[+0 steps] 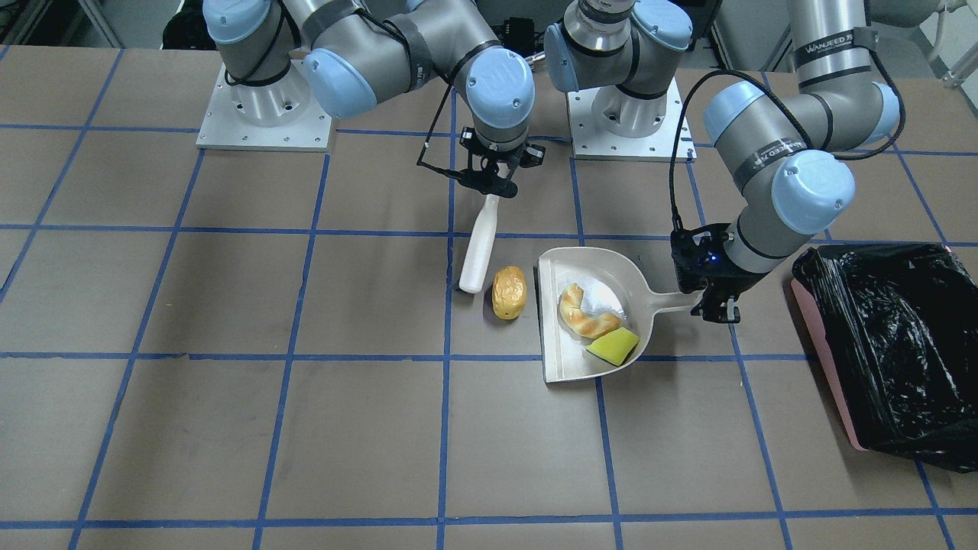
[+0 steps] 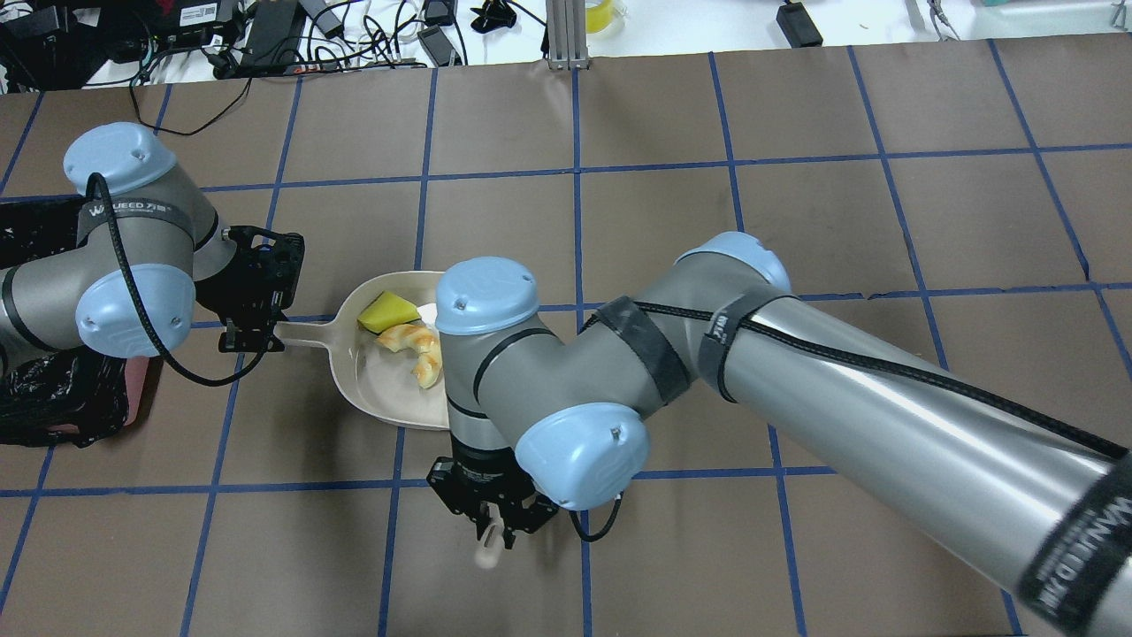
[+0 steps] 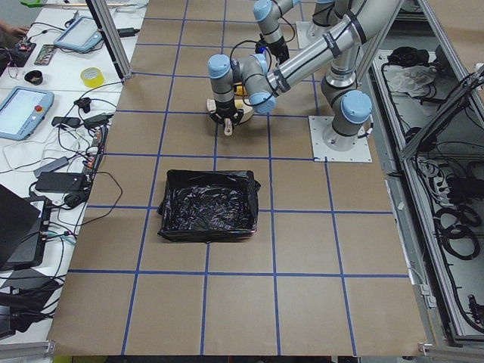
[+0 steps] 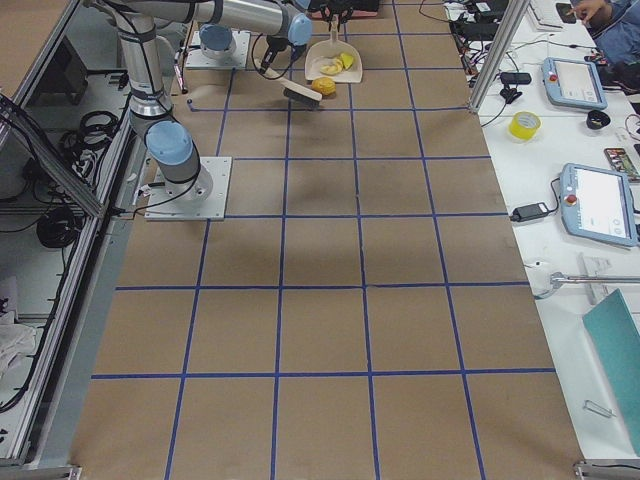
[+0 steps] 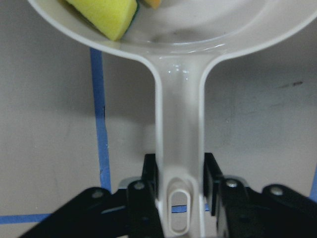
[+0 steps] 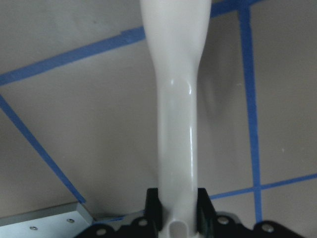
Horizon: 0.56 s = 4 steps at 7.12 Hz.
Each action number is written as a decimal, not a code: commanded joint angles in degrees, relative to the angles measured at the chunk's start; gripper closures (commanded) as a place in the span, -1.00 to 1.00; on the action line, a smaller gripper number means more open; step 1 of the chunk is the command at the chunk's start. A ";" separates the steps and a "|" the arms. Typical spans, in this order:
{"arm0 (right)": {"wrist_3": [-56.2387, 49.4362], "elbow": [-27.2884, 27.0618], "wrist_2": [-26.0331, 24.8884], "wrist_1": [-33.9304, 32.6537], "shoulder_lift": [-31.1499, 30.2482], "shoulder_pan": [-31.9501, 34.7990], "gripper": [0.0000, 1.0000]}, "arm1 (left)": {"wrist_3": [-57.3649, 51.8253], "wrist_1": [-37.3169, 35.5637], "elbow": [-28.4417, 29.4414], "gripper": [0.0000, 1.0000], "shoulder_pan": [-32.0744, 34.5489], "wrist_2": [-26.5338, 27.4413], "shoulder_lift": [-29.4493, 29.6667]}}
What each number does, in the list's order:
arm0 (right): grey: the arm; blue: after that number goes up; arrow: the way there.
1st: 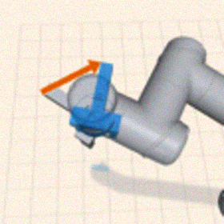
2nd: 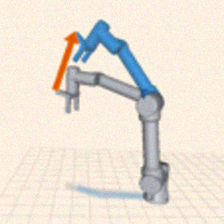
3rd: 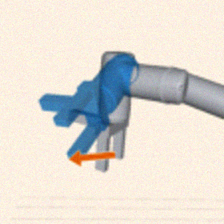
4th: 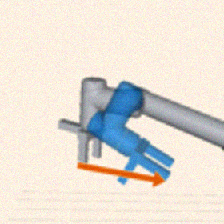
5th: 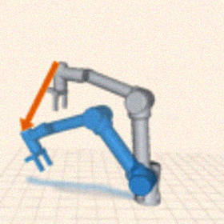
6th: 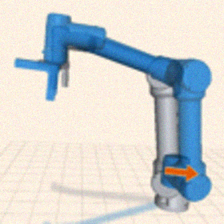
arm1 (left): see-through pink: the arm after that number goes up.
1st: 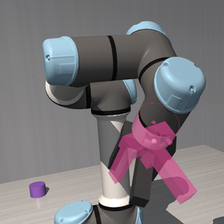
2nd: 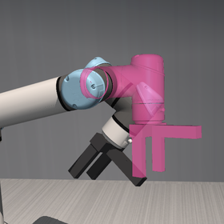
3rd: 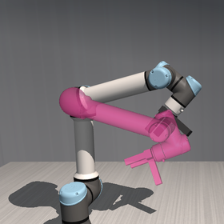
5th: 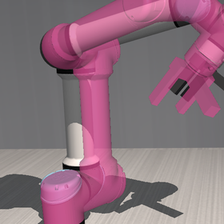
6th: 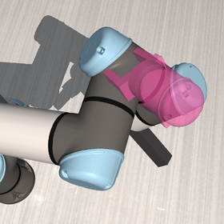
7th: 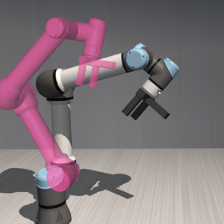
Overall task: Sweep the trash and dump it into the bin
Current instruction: 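Sweep the sponge and croissant into the dustpan with the brush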
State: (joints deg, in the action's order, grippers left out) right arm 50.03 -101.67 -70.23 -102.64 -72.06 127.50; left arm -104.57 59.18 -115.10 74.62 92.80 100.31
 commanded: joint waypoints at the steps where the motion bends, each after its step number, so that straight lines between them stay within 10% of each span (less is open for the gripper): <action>1: -1.07 13.10 0.61 -3.00 10.23 2.39 1.00 | 0.06 -0.03 -0.74 0.82 0.00 0.10 -0.55; 4: -5.29 23.17 0.44 -2.66 15.46 4.69 1.00 | 0.85 -0.03 -0.74 0.82 0.00 0.01 -0.47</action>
State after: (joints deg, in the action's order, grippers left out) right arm 46.44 -81.10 -69.58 -105.81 -57.87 131.76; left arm -104.16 59.15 -115.82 74.62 92.88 99.80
